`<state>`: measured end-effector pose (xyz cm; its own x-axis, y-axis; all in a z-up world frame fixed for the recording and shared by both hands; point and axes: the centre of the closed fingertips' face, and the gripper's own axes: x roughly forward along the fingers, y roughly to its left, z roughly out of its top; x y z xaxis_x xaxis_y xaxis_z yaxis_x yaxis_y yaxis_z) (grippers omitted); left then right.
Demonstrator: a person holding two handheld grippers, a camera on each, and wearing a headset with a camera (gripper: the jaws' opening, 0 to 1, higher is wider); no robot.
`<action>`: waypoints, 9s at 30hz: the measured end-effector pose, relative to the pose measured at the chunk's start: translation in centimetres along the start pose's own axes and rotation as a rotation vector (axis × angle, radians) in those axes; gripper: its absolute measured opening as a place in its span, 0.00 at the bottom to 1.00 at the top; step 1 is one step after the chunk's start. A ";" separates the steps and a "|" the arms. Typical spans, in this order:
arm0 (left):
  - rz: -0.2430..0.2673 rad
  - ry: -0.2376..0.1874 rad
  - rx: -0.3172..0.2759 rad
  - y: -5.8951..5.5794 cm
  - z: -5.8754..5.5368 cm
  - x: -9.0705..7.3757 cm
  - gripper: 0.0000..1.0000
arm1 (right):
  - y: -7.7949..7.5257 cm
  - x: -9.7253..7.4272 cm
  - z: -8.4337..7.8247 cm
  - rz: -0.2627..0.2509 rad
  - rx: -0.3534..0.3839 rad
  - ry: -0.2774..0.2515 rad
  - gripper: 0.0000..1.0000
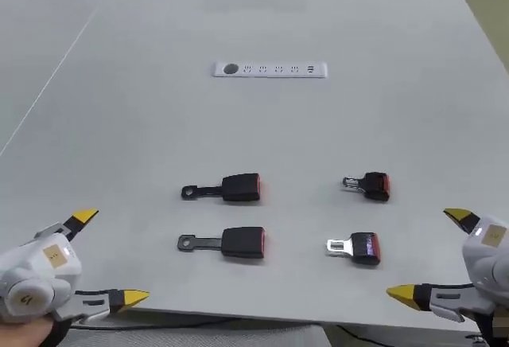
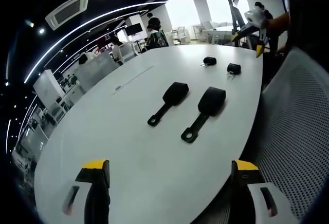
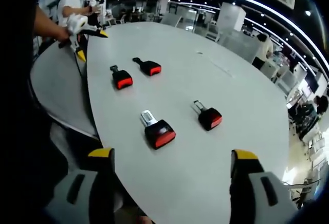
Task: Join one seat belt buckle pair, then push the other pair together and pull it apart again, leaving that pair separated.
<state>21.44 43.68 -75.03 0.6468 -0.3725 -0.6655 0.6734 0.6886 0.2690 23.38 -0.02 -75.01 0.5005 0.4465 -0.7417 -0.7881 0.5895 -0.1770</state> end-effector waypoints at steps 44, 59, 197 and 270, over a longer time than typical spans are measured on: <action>-0.426 0.129 0.196 -7.4 5.7 8.5 0.79 | 1.8 3.5 1.0 0.258 -0.231 0.105 0.71; -0.537 0.164 0.248 -9.8 7.6 11.3 0.63 | 1.7 5.6 1.2 0.340 -0.281 0.124 0.59; -0.627 0.352 0.500 -10.9 6.1 13.8 0.31 | 11.9 15.2 9.8 0.509 -0.388 0.063 0.29; -0.457 0.269 0.372 -4.5 11.7 15.3 0.45 | 3.5 12.4 9.5 0.427 -0.398 0.047 0.28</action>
<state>32.52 27.57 -78.29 0.1857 -0.3744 -0.9085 0.9699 0.2178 0.1085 30.18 13.97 -78.66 0.1002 0.5533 -0.8269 -0.9949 0.0615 -0.0794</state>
